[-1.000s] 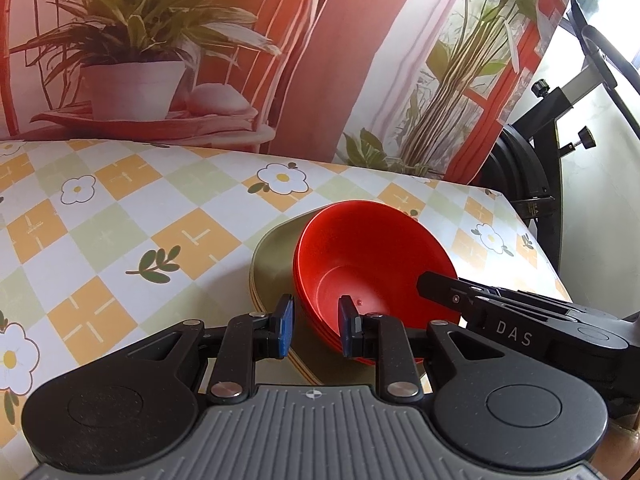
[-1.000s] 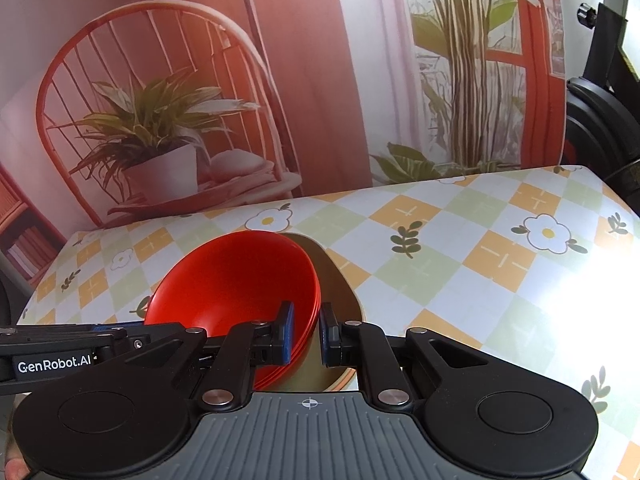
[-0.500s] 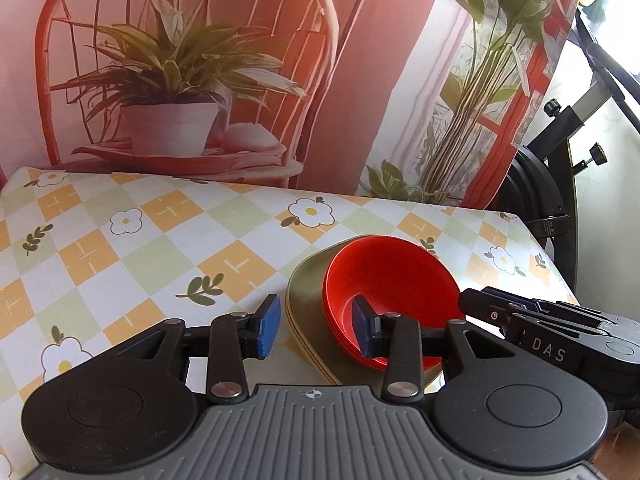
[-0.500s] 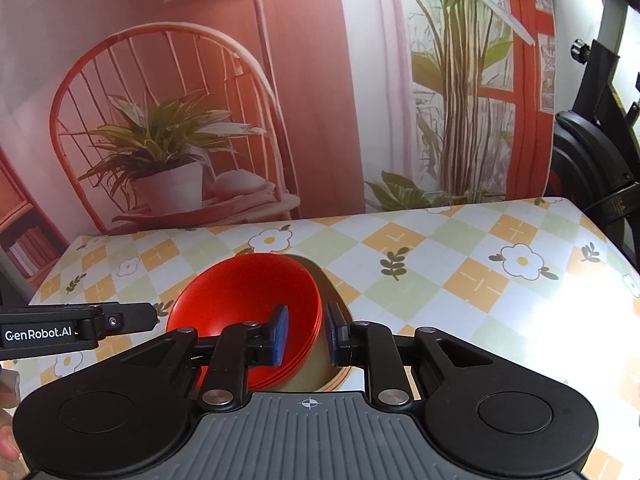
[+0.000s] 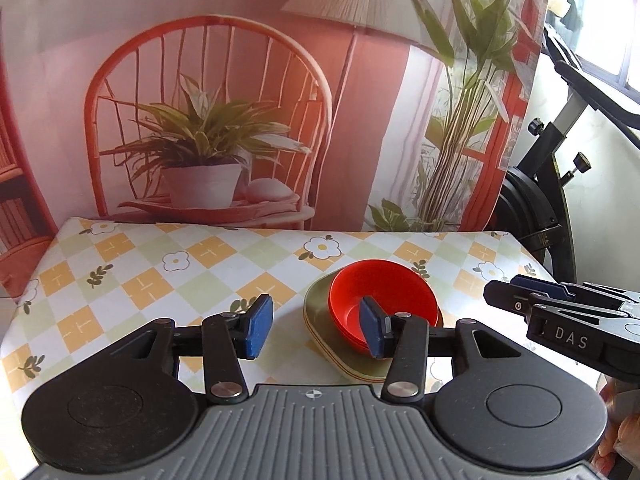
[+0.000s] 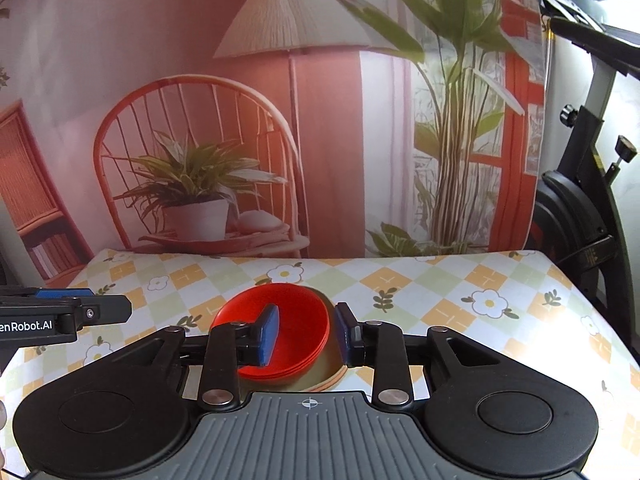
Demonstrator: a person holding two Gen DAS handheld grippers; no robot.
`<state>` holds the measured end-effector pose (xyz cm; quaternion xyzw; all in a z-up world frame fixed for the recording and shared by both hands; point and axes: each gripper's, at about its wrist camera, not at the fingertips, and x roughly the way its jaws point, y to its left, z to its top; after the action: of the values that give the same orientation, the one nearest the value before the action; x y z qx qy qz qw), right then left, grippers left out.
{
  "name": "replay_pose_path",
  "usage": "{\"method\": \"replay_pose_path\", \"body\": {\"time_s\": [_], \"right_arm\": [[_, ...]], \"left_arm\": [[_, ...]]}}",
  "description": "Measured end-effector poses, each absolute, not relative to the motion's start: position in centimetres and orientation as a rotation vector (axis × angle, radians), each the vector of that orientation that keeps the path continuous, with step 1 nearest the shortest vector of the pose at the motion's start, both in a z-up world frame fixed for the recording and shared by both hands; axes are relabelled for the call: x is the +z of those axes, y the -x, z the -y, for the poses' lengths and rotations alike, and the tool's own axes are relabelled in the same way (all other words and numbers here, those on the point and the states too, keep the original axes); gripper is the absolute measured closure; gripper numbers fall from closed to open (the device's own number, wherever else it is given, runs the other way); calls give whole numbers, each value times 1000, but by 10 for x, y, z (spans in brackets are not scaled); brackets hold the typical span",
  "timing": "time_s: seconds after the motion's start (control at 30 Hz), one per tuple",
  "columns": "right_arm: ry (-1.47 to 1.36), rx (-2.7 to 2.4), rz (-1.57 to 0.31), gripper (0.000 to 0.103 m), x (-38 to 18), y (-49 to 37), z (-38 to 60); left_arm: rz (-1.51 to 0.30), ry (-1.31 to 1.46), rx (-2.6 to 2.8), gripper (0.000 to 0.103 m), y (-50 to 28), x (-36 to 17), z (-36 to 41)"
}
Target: Organize plates and bowls
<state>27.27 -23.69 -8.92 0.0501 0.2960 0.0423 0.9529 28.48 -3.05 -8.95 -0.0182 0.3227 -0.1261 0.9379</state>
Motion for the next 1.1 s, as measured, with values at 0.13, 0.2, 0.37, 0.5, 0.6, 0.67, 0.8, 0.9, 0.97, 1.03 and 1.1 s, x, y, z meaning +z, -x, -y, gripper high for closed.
{"method": "replay_pose_path", "body": {"time_s": [0.13, 0.2, 0.37, 0.5, 0.6, 0.67, 0.8, 0.9, 0.97, 1.03, 1.1], "right_arm": [[-77, 99, -554, 71, -66, -248, 231], [-72, 106, -532, 69, -55, -236, 228], [-35, 134, -458, 59, -20, -199, 219], [-1, 144, -398, 50, 5, -169, 216], [1, 148, -357, 43, 23, -146, 216], [15, 146, -332, 36, 34, -132, 215], [42, 127, -294, 25, 49, -105, 214], [28, 126, -264, 10, 58, -86, 216], [20, 125, -243, 4, 65, -74, 218], [14, 115, -221, 0, 70, -63, 219], [2, 109, -196, 0, 76, -51, 220]], "left_arm": [[-617, 45, -233, 49, -259, -70, 19], [-593, 38, -215, 47, -246, -59, 15], [-530, 18, -179, 45, -211, -29, 4], [-478, 10, -164, 35, -182, -5, -1], [-454, -5, -143, 34, -157, 12, -2], [-438, -18, -119, 32, -144, 21, -3], [-386, -59, -75, 17, -115, 37, -2], [-332, -91, -24, 13, -93, 48, 0], [-317, -84, -25, 13, -81, 55, -1], [-308, -60, -49, 13, -69, 61, -3], [-301, -50, -63, 13, -60, 63, -4]]}}
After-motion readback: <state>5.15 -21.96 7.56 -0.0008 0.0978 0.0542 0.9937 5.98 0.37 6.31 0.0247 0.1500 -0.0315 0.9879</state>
